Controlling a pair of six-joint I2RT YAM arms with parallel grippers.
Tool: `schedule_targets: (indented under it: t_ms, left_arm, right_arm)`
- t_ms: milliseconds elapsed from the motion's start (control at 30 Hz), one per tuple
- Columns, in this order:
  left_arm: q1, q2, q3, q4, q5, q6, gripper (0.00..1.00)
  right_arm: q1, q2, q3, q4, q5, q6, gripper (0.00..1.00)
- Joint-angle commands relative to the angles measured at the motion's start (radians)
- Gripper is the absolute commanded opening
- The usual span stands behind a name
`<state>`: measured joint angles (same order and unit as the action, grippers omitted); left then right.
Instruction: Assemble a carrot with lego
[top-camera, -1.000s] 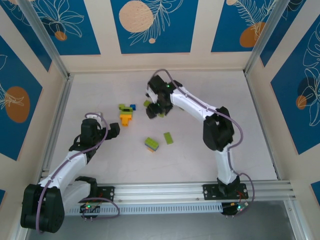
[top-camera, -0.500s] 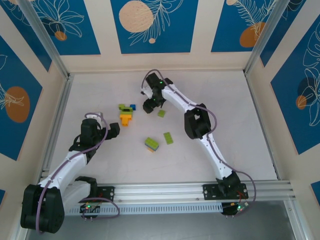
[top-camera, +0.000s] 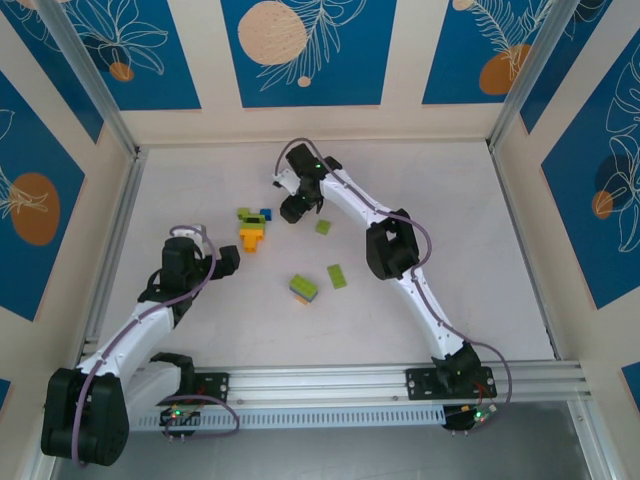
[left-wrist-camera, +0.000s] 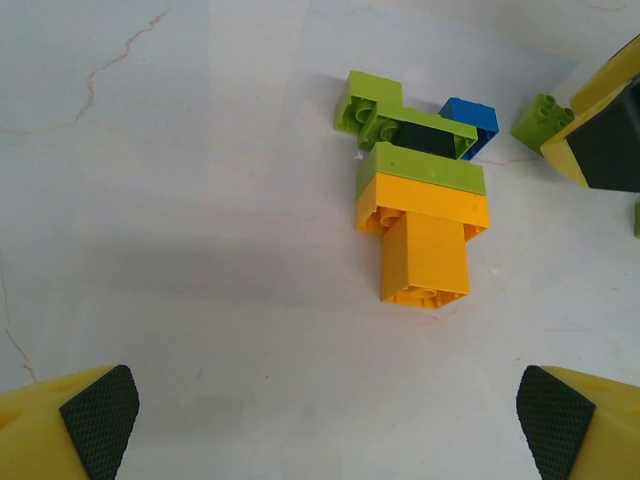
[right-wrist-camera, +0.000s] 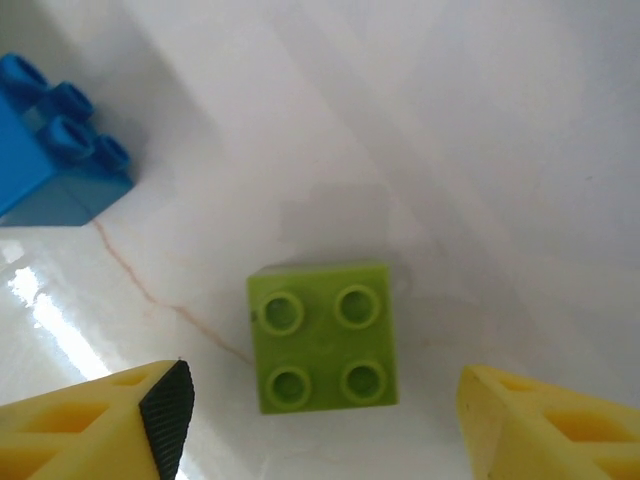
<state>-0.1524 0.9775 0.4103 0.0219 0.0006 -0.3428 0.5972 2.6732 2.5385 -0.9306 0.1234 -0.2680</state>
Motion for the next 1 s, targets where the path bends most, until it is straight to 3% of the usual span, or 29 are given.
schedule_targets:
  t_ms: [0,233,733,967]
  left_arm:
    - [0.015,0.006,0.012,0.023,0.016,-0.007,1.00]
    - [0.014,0.011,0.013,0.024,0.016,-0.005,1.00]
    - [0.016,0.019,0.018,0.026,0.018,-0.004,1.00]
    - [0.015,0.019,0.016,0.027,0.019,-0.004,1.00]
  right_arm:
    - [-0.002,0.037,0.042,-0.008,-0.033,-0.021,0.70]
    - [-0.005,0.071,0.093,-0.010,-0.051,-0.022,0.65]
    - [-0.007,0.072,0.091,-0.014,-0.077,-0.019,0.43]
    - [-0.010,-0.016,0.003,0.005,-0.075,0.021,0.38]
